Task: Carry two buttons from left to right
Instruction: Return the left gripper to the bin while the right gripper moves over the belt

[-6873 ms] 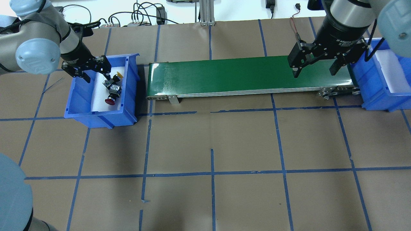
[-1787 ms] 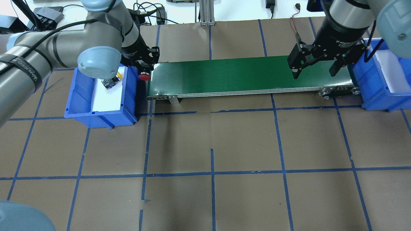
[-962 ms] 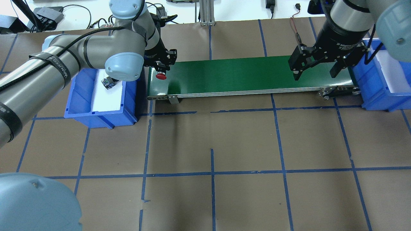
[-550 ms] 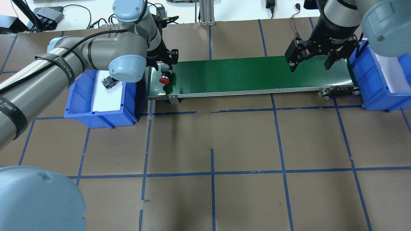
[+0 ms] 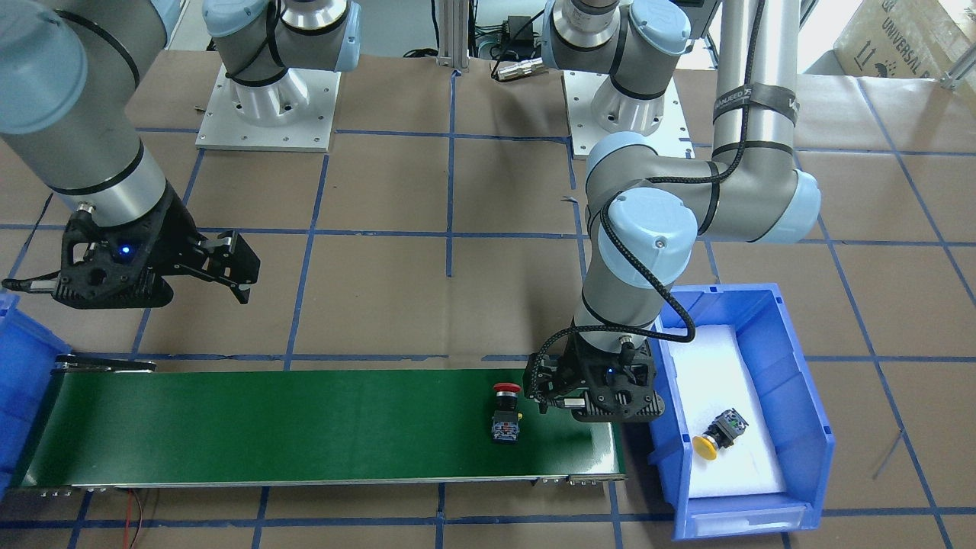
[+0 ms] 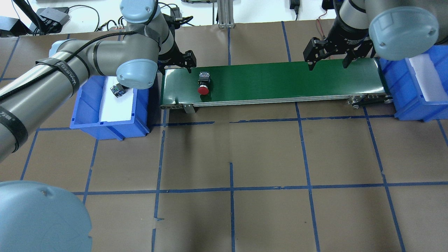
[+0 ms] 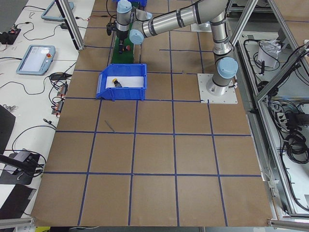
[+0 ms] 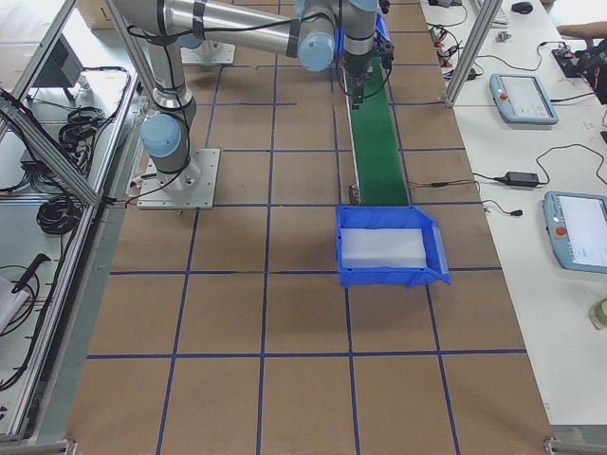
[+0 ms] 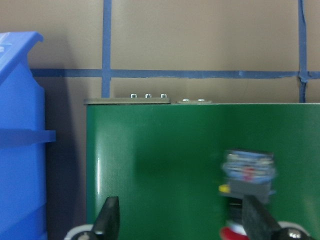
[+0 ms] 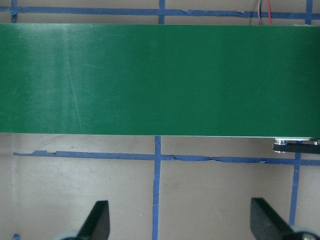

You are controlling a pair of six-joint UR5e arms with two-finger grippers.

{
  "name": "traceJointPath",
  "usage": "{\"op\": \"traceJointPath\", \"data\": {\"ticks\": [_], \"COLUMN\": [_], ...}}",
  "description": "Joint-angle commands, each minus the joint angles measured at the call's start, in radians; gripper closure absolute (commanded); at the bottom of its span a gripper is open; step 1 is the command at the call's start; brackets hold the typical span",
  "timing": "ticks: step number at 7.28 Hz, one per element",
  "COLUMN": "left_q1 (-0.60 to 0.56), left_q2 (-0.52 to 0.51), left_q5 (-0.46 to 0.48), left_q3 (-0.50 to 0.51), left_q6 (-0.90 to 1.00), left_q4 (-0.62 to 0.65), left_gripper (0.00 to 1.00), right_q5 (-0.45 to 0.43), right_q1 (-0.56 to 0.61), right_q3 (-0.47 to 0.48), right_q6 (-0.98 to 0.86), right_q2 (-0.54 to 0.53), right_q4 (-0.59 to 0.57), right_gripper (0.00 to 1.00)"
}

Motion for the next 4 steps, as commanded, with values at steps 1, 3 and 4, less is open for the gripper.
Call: {"op": "traceJointPath", "data": {"ticks": [1, 3, 4], "left_q1": [0.067, 0.181, 0.218], "left_q2": [0.027, 0.074, 0.079], "left_q5": [0.005, 0.005, 0.004], "left_q3": [0.005, 0.003, 0.004], "left_q6": [0.088, 0.236, 0.285], "left_q4": [-0.016, -0.105, -0.116], "left_gripper": [0.00, 0.00, 0.00], "right_q5": [0.003, 0.006, 0.008], "right_q1": [0.000, 0.006, 0.012], "right_q3": [-0.002, -0.002, -0.002], "right_q6": [0.002, 0.007, 0.005], "right_q2": [0.060, 0.087, 0.088], "right_q4": [-0.067, -0.107, -0.107], "right_gripper": [0.00, 0.00, 0.00]}}
